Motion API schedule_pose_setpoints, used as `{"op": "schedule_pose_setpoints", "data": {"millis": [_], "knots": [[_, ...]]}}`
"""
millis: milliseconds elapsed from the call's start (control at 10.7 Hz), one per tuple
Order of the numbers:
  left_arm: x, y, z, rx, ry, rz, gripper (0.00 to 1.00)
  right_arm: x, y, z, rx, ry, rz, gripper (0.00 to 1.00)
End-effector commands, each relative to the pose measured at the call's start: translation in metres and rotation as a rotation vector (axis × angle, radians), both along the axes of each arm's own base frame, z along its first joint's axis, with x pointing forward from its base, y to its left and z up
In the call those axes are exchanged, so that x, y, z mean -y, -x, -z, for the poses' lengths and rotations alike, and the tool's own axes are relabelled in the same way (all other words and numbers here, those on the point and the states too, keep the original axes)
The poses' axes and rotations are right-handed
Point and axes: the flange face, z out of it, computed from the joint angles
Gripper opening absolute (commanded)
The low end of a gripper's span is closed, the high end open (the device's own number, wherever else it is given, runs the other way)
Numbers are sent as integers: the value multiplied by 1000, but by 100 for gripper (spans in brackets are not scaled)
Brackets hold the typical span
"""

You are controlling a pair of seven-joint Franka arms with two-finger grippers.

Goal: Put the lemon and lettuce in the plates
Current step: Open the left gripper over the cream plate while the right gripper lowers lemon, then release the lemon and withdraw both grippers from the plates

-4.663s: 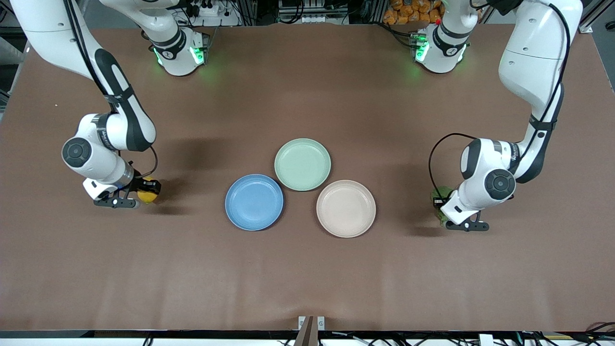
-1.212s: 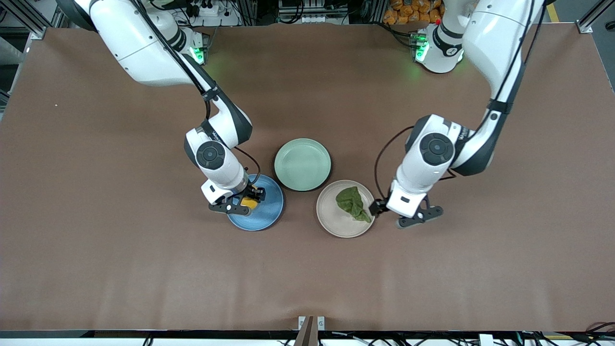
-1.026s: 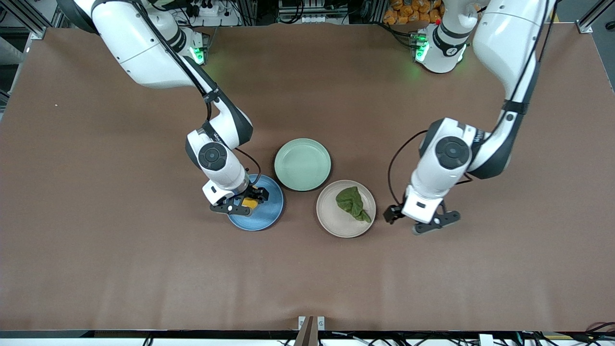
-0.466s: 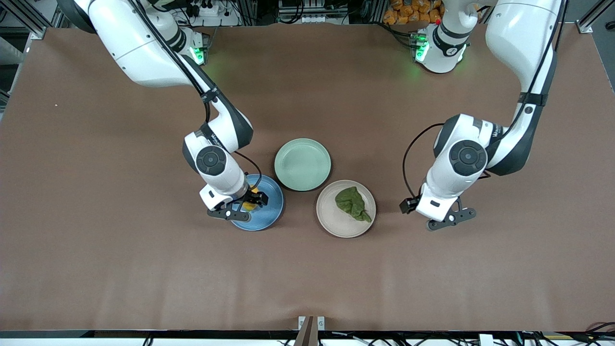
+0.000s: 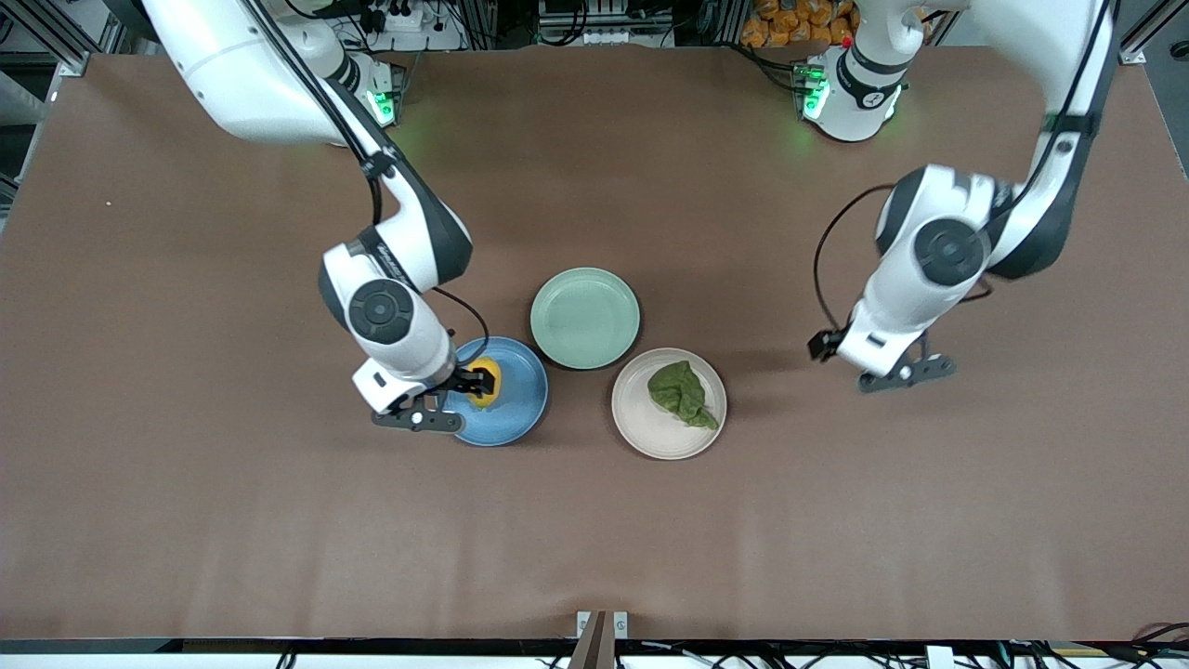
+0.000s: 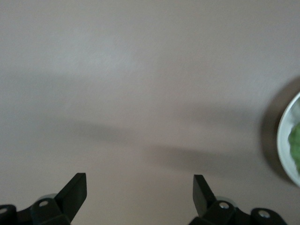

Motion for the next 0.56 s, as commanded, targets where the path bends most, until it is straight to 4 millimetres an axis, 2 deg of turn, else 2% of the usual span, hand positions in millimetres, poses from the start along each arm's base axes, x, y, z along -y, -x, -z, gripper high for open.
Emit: {"op": "schedule_pose_setpoints", "data": {"millis": [0, 466], "knots": [[-29, 37, -36, 25, 53, -39, 100, 31, 0, -37, -5, 33, -51, 100], [-27, 13, -107, 147, 85, -50, 100, 88, 5, -104, -67, 44, -115, 100]]}}
